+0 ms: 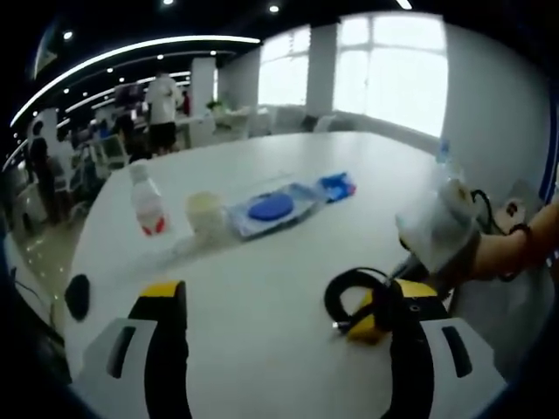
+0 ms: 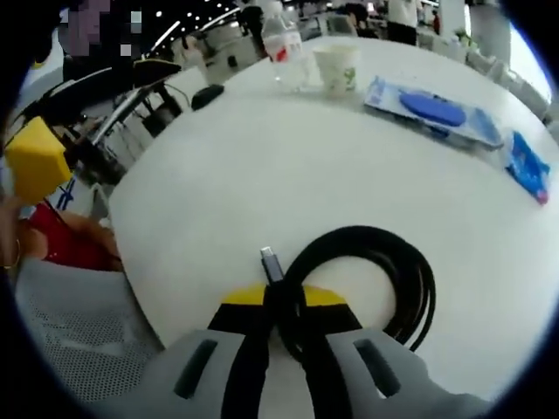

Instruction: Arrange the tabletop items into an orderly group along one side of the table until the central work area is clear of visible clutter.

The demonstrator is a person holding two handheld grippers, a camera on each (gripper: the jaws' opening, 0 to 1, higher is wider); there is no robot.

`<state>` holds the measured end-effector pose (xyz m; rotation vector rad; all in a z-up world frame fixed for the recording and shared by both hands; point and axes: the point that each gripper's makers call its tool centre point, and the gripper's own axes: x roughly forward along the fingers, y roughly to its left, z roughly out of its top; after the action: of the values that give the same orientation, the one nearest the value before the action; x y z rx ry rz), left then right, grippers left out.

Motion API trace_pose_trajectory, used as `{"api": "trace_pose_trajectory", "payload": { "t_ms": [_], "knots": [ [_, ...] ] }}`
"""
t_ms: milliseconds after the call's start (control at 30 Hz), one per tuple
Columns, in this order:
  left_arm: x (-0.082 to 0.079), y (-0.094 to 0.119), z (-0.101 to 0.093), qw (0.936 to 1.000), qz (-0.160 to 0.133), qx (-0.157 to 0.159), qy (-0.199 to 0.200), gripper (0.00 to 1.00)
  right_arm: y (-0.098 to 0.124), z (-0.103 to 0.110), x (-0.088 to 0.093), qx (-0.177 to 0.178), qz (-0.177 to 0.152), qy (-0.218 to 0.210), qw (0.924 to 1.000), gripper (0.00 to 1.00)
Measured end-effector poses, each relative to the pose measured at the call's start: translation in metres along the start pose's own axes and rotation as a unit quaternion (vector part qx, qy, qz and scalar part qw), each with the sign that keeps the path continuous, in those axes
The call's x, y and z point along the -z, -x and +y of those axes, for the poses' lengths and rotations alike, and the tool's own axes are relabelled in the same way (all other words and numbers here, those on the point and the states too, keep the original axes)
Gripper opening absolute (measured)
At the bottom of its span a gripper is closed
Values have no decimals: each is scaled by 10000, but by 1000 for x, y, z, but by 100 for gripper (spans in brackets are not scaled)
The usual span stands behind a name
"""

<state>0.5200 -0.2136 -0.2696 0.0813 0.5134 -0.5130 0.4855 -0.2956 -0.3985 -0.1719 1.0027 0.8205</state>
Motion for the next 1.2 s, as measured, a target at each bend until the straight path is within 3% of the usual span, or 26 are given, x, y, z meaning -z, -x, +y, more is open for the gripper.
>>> {"api": "trace_pose_trajectory", "payload": {
  "t_ms": [200, 633, 867, 1200],
  "knots": [
    [-1, 1, 1, 10000, -25, -31, -18, 94, 15, 0, -16, -59, -289, -218, 9993, 10],
    [-2, -1, -3, 10000, -11, 31, -92, 94, 48, 0, -38, -73, -730, -235, 9970, 10],
    [-3, -1, -4, 9999, -34, 45, -98, 94, 73, -10, -58, 16, -1220, -423, 9916, 9],
    [-3, -2, -6, 9999, -17, 72, -122, 94, 100, -23, -67, 62, -1625, -735, 9840, 9]
  ]
}}
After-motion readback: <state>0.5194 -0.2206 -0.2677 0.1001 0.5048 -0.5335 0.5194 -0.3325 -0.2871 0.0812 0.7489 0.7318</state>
